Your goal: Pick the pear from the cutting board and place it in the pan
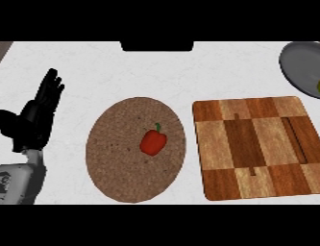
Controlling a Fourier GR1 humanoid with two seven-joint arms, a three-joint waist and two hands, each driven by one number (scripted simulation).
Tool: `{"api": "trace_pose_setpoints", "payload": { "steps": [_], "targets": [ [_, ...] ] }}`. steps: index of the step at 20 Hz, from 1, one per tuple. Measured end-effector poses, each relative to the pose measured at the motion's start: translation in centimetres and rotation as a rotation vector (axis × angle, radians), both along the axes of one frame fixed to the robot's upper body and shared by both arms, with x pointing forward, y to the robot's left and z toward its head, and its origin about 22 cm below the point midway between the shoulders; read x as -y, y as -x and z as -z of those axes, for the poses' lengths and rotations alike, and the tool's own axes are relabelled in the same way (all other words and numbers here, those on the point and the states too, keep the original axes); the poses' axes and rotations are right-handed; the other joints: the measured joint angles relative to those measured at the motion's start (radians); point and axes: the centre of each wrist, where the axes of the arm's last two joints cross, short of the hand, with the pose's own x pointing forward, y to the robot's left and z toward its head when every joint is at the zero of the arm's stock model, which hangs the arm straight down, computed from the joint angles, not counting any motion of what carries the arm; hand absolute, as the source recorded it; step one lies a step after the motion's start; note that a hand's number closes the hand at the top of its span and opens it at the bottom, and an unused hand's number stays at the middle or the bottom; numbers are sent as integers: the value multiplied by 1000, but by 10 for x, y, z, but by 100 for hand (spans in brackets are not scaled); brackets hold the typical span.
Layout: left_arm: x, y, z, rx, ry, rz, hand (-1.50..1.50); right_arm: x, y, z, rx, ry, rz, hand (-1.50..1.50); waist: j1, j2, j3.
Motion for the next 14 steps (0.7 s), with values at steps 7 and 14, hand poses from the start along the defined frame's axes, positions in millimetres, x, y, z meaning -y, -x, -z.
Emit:
{"api": "trace_pose_setpoints", "payload": {
  "steps": [7, 14],
  "targets": [
    [-12, 7, 4, -15, -1, -37, 0, -12, 26, 19, 36, 7, -70, -150, -34, -13, -5],
    [-13, 9, 2, -19, -2, -38, 0, -41, 56, 5, 2, 5, -95, -150, -37, -13, -5]
  ]
}}
